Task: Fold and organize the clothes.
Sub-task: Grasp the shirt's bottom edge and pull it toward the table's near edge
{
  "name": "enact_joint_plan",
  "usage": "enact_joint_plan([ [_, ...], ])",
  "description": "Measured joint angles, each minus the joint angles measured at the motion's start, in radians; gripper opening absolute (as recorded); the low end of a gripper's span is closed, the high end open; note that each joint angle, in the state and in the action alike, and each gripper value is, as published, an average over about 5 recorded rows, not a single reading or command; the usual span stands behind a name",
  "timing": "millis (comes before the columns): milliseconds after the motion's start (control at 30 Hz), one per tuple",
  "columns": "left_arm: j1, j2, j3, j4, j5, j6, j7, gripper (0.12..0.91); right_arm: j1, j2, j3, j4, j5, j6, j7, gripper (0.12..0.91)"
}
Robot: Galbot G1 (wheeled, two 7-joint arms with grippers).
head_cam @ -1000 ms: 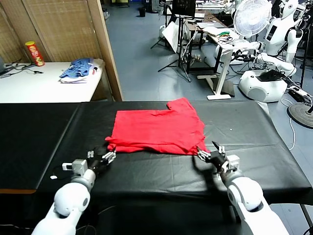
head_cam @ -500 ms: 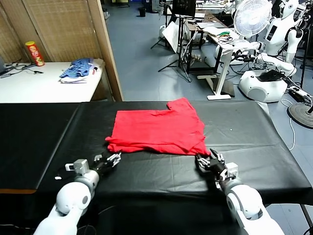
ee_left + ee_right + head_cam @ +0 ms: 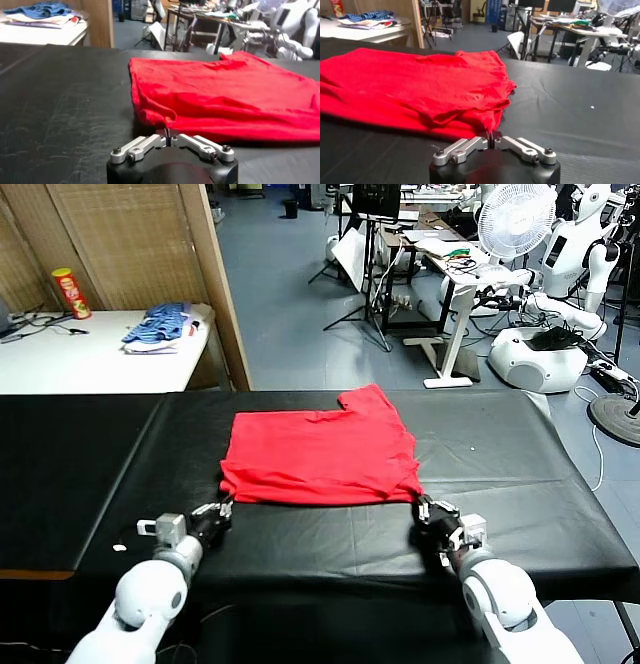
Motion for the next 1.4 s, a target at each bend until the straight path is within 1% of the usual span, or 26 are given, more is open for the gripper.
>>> enact_joint_plan([
  [100,0.037,0.033,-0.002,-0.041,0.001,0.014,-0.001,0.132,-0.024,-0.013,0.012,0.048,0.021,-0.047,0.032,0.141],
  [200,0.082,0.070,-0.016,-0.088,0.001,0.022,-0.002,0.132,-0.059,-0.011,0.022,0.097,0.011,-0.081,0.060,0.141],
  [267,0.115,0.093,-0.029,-0.118,0.005,0.026,-0.002,0.132,-0.090,-0.005,0.025,0.129,-0.007,-0.090,0.073,0.141],
  [467,0.200,0.141,-0.070,-0.183,0.034,0.043,-0.002,0.132,-0.213,0.031,0.025,0.217,-0.078,-0.103,0.089,0.141],
  [600,0.239,0.158,-0.089,-0.212,0.050,0.061,-0.001,0.132,-0.290,0.058,0.027,0.266,-0.104,-0.127,0.104,0.141],
  [700,0.258,0.166,-0.102,-0.227,0.062,0.074,-0.001,0.132,-0.331,0.070,0.034,0.294,-0.116,-0.132,0.102,0.141],
  [767,0.268,0.170,-0.109,-0.236,0.063,0.083,-0.003,0.132,-0.351,0.073,0.041,0.306,-0.121,-0.131,0.090,0.165],
  [800,0.274,0.170,-0.113,-0.241,0.063,0.087,-0.003,0.132,-0.358,0.073,0.045,0.310,-0.124,-0.130,0.082,0.194],
  [900,0.290,0.168,-0.122,-0.260,0.063,0.101,-0.011,0.142,-0.369,0.066,0.053,0.326,-0.129,-0.130,0.061,0.334],
  [933,0.296,0.165,-0.126,-0.267,0.062,0.108,-0.017,0.169,-0.370,0.063,0.054,0.331,-0.129,-0.130,0.057,0.401],
  [967,0.302,0.162,-0.129,-0.274,0.061,0.116,-0.025,0.196,-0.370,0.060,0.056,0.336,-0.128,-0.130,0.054,0.452],
  [1000,0.308,0.159,-0.133,-0.282,0.058,0.126,-0.035,0.239,-0.370,0.056,0.057,0.341,-0.126,-0.131,0.051,0.502],
  [1033,0.315,0.156,-0.137,-0.290,0.053,0.137,-0.045,0.299,-0.370,0.053,0.059,0.347,-0.121,-0.131,0.050,0.569],
  [1067,0.321,0.153,-0.141,-0.298,0.047,0.148,-0.055,0.350,-0.369,0.048,0.061,0.353,-0.113,-0.132,0.048,0.619],
  [1100,0.327,0.150,-0.145,-0.305,0.038,0.159,-0.065,0.400,-0.368,0.043,0.064,0.360,-0.103,-0.133,0.046,0.665],
  [1133,0.333,0.148,-0.150,-0.314,0.029,0.171,-0.074,0.467,-0.367,0.038,0.068,0.368,-0.089,-0.134,0.043,0.715],
  [1167,0.340,0.146,-0.155,-0.322,0.021,0.182,-0.082,0.518,-0.365,0.033,0.073,0.375,-0.073,-0.135,0.041,0.748],
  [1233,0.353,0.143,-0.168,-0.342,0.008,0.203,-0.092,0.632,-0.354,0.021,0.087,0.387,-0.034,-0.135,0.041,0.785],
  [1267,0.359,0.142,-0.176,-0.354,0.004,0.214,-0.095,0.680,-0.345,0.015,0.097,0.390,-0.014,-0.133,0.043,0.792],
  [1333,0.364,0.141,-0.194,-0.378,-0.009,0.228,-0.094,0.755,-0.312,0.006,0.116,0.385,0.020,-0.122,0.050,0.796],
  [1400,0.356,0.144,-0.213,-0.396,-0.039,0.226,-0.090,0.784,-0.261,0.000,0.127,0.364,0.039,-0.107,0.059,0.797],
])
